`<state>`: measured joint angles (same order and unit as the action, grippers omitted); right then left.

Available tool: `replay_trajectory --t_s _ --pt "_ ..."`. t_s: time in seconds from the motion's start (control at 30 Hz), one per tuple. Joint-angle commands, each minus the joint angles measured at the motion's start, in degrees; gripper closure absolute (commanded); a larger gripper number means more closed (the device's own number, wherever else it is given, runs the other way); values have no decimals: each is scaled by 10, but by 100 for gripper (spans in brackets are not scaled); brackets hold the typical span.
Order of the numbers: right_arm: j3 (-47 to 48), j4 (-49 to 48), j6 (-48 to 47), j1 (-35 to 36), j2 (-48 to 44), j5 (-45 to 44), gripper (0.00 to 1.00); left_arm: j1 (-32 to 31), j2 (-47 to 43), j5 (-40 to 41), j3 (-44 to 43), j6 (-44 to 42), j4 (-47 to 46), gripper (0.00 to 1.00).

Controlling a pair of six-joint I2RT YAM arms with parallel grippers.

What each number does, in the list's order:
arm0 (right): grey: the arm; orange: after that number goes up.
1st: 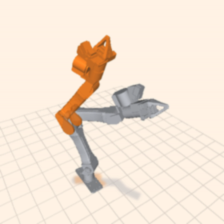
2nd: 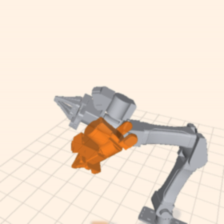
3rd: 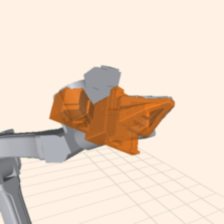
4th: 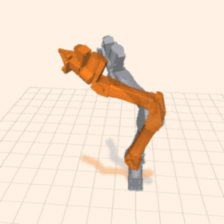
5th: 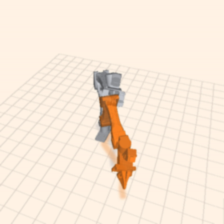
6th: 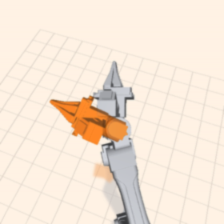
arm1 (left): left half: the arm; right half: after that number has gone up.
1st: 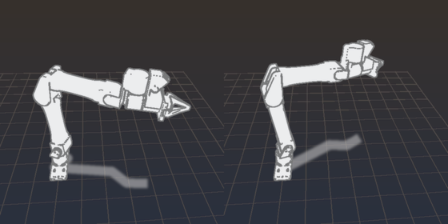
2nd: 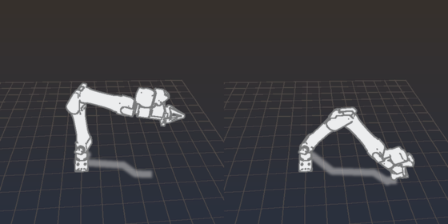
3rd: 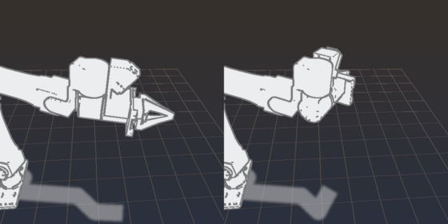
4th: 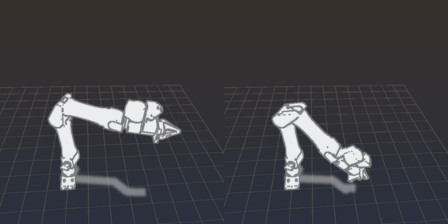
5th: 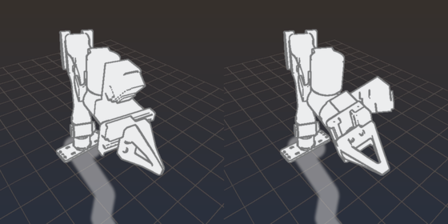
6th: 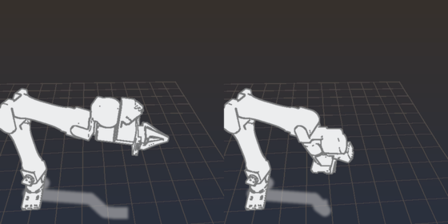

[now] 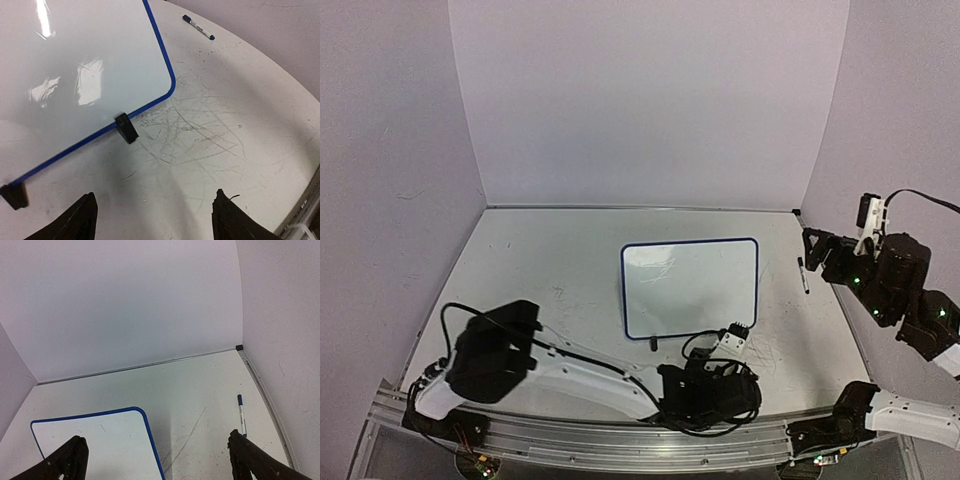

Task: Write a sentence on the whiteboard
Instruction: Move the whiteboard to the center of the board, then pick up the whiteboard marker from the corner of the board.

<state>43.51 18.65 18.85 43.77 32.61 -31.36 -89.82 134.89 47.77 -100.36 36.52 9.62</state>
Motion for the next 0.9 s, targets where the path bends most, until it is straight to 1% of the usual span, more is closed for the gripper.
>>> replay_trajectory --t_s 0.0,0.07,0.1,0.17,0.23,0.33,0.4,0.47,0.53,0.6,0.7,0.8,0.87 --pt "5 16 12 4 56 -55 2 8 -206 -65 186 -138 -182 19" --pt "10 15 20 4 89 -71 2 9 -268 -83 242 -175 -195 17" --pt "16 15 25 4 107 -83 2 10 -293 -91 260 -209 -193 16" --pt "29 15 27 0 151 -113 2 10 -351 -111 302 -264 -180 16" --pt "49 16 23 -21 190 -111 2 11 -413 -120 343 -295 -164 13" --pt "77 17 17 -104 238 -39 2 30 -527 -124 400 -296 -127 8" --pt "100 17 12 -151 281 -5 2 58 -597 -134 429 -283 -104 5" --pt "123 15 11 -197 328 25 3 86 -667 -150 457 -274 -100 3" --pt "152 12 11 -259 386 82 3 107 -733 -153 489 -269 -100 1" --pt "194 14 19 -320 460 149 8 119 -778 -146 515 -272 -101 1" --pt "252 19 19 -375 569 227 15 121 -821 -134 542 -274 -106 1" --pt "320 29 5 -396 651 227 17 122 -844 -145 556 -272 -101 0" --pt "354 38 1 -413 710 245 20 122 -860 -159 559 -274 -82 0"
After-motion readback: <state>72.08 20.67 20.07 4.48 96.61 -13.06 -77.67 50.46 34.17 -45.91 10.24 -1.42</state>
